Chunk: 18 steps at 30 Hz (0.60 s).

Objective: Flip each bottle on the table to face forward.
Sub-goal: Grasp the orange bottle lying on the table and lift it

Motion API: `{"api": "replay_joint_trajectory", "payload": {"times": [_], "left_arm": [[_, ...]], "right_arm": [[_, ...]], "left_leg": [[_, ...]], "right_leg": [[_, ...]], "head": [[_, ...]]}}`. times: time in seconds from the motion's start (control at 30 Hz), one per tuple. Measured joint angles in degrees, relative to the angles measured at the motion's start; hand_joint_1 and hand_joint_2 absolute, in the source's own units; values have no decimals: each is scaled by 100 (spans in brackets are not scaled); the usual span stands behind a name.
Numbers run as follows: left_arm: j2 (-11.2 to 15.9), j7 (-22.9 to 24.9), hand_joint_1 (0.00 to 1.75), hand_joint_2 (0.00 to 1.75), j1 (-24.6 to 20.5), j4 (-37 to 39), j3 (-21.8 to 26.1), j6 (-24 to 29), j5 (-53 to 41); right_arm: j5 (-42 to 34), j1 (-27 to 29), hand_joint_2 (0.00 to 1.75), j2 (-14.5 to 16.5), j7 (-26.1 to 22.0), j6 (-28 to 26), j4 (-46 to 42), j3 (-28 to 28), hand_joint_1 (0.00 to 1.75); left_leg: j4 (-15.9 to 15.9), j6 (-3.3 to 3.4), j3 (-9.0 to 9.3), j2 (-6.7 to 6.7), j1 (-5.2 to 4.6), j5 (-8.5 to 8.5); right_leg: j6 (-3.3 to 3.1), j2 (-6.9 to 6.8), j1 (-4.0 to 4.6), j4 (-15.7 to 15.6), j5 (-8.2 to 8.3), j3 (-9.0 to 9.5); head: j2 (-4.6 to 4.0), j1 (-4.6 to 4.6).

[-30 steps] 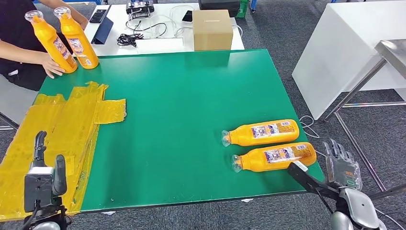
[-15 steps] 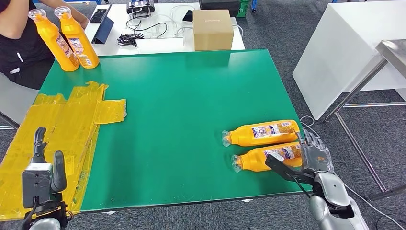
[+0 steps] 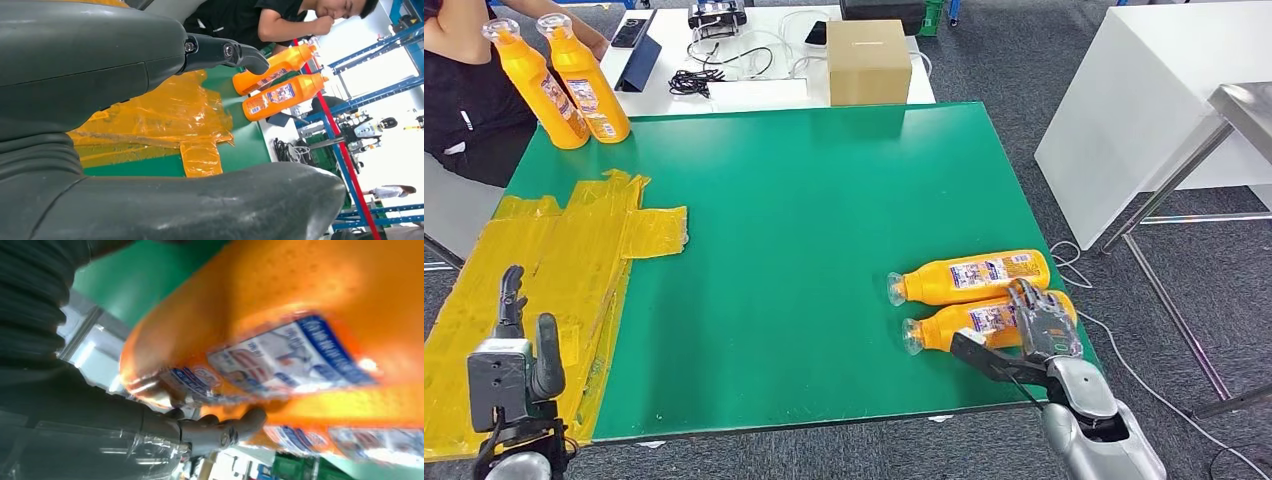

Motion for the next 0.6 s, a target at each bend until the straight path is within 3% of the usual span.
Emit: {"api": "replay_joint_trajectory", "payload": {"times": [0.1,0.2,0.27,0.5,0.6], "left_arm": [[36,-45,0,0,-42,65,-1,7,101],[75,-86,0,0,-118,139,-13,16,215],[116,-109,0,0,-178,200,-39,39,297],[244,-202,0,0,-261,457,-103,141,452],[269,-223,0,0,-269,520,-119,145,467]], "right_arm": [[-168,-179,175,-117,-25,322,206,212,7],[-396,-369,175,-242,-74,644,402,419,39],[-633,-461,175,-357,-92,892,507,561,51],[-1149,-555,175,-834,-77,1229,611,944,54],[-1162,-544,175,-922,-73,1321,664,1016,140]], "left_leg": [[0,1,18,9,1,-5],[-1,4,58,15,1,-24],[-2,8,92,20,0,-40],[-2,16,157,33,1,-47],[-2,17,160,34,1,-46]], "right_leg": [[0,11,0,-1,0,6],[1,21,0,-4,-7,3],[7,27,0,-8,-17,14],[16,34,0,-20,-22,79],[18,36,0,-25,-20,86]], "head": [[0,0],[0,1],[0,1],[0,1],[0,1]]}}
